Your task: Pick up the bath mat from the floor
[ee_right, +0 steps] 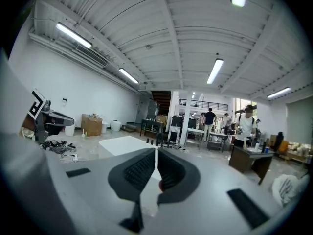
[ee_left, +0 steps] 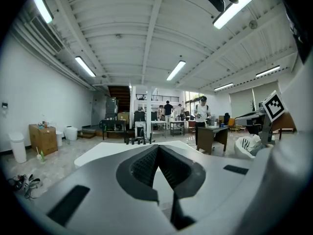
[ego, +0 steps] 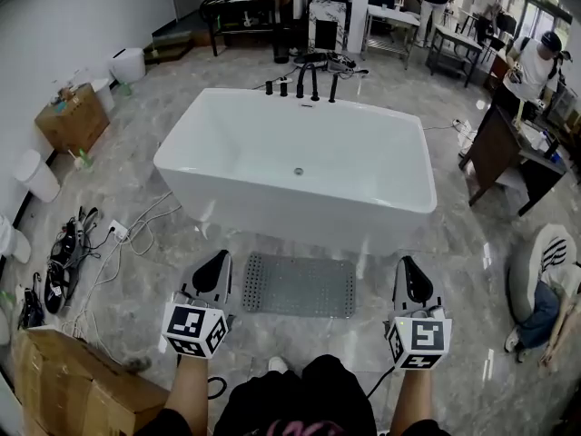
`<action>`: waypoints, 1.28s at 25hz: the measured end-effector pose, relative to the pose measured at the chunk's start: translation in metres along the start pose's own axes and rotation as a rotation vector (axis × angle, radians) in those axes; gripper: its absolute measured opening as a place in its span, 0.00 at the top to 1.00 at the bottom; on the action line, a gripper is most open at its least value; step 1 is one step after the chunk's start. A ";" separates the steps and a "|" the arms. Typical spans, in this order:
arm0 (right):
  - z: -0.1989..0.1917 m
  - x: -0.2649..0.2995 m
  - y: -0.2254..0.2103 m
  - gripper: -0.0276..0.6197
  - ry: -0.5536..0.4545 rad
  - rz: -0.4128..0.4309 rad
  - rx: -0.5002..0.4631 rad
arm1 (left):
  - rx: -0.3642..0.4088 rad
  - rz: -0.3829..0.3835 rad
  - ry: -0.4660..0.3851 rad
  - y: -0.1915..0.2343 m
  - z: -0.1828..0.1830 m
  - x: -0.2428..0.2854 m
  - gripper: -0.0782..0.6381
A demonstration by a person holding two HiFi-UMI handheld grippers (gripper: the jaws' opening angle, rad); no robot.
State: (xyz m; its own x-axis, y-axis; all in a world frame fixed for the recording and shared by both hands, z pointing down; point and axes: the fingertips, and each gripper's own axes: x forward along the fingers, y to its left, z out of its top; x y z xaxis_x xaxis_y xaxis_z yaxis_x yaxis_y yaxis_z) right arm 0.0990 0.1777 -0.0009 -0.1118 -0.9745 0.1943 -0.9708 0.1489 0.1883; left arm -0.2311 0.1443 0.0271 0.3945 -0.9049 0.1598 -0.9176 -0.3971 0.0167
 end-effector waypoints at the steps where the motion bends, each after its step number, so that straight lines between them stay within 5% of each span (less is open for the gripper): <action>1: -0.002 0.000 -0.001 0.92 0.008 -0.008 0.005 | -0.005 -0.001 0.010 0.004 -0.004 0.000 0.88; 10: -0.034 0.031 -0.014 0.92 0.069 -0.031 0.014 | -0.020 0.006 0.072 0.024 -0.042 0.035 0.88; 18: -0.105 0.100 -0.036 0.92 0.161 0.002 0.015 | -0.016 0.012 0.153 0.023 -0.106 0.110 0.88; 32: -0.293 0.202 -0.032 0.92 0.284 0.061 0.027 | -0.034 0.072 0.294 0.049 -0.298 0.183 0.88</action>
State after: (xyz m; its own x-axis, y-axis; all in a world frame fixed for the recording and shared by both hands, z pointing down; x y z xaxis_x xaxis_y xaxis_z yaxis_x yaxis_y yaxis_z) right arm 0.1699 0.0254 0.3141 -0.1097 -0.8776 0.4666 -0.9698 0.1974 0.1433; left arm -0.2185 0.0052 0.3508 0.3016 -0.8455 0.4407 -0.9459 -0.3233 0.0270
